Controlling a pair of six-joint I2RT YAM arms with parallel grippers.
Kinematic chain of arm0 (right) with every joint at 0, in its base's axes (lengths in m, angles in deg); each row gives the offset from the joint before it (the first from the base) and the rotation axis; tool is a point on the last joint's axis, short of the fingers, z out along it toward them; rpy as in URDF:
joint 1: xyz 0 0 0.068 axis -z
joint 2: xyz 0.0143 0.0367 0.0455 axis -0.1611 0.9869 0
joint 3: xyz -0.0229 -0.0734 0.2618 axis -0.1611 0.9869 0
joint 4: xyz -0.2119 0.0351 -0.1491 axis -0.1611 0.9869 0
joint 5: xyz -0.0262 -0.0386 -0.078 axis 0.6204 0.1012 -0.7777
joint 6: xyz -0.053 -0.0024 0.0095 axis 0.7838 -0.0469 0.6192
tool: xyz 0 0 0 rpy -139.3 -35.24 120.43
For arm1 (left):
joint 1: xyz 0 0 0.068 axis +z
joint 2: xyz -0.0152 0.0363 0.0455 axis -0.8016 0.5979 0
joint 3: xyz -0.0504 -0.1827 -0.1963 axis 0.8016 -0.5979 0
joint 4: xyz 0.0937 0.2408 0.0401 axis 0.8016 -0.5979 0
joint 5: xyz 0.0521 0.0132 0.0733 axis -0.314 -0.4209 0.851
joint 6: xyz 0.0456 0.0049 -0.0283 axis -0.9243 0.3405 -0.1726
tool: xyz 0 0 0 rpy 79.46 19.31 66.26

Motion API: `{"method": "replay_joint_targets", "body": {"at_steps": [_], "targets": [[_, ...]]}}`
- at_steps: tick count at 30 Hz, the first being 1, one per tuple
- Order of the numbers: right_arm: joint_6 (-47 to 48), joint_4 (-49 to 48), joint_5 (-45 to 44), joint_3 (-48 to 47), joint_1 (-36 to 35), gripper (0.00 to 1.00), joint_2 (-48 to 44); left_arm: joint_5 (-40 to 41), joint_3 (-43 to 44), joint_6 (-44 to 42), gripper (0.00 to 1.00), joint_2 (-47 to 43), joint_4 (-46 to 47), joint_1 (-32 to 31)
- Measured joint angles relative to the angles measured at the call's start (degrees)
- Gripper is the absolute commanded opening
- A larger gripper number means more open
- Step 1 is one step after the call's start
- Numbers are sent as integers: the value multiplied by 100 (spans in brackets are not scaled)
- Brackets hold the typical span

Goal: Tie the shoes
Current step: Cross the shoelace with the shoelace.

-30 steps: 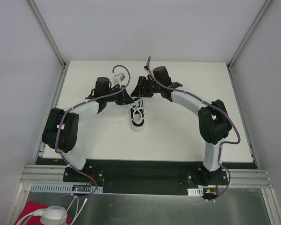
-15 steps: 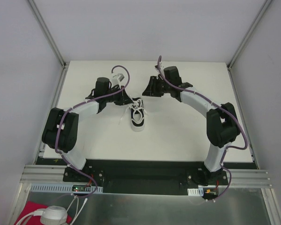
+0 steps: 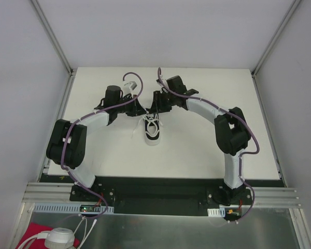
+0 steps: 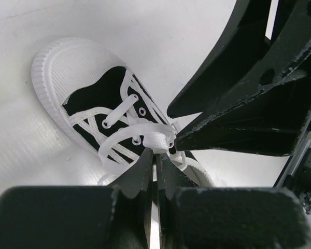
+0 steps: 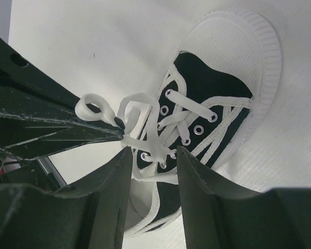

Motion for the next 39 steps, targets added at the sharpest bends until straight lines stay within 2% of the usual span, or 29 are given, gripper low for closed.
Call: {"method": "replay_joint_targets", "body": {"at_steps": [10, 13, 16, 18, 26, 33, 39], "targets": [[186, 372, -107, -573, -74, 31, 358, -4, 0, 0, 0, -33, -4, 0], [229, 407, -129, -686, -101, 23, 461, -4, 0, 0, 0, -44, -7, 0], [262, 476, -155, -686, -111, 8, 507, -4, 0, 0, 0, -76, -9, 0], [275, 490, -199, -678, -118, 2, 509, -4, 0, -2, 0, -96, -9, 0], [238, 195, -387, -229, -116, 1, 402, -4, 0, -2, 0, -98, -13, 0], [66, -203, -601, 514, -42, 1, -72, -2, 0, -4, 0, -98, -94, 0], [-74, -555, -671, 776, -17, 1, -326, -4, 0, -4, 0, -98, -179, 0]]}}
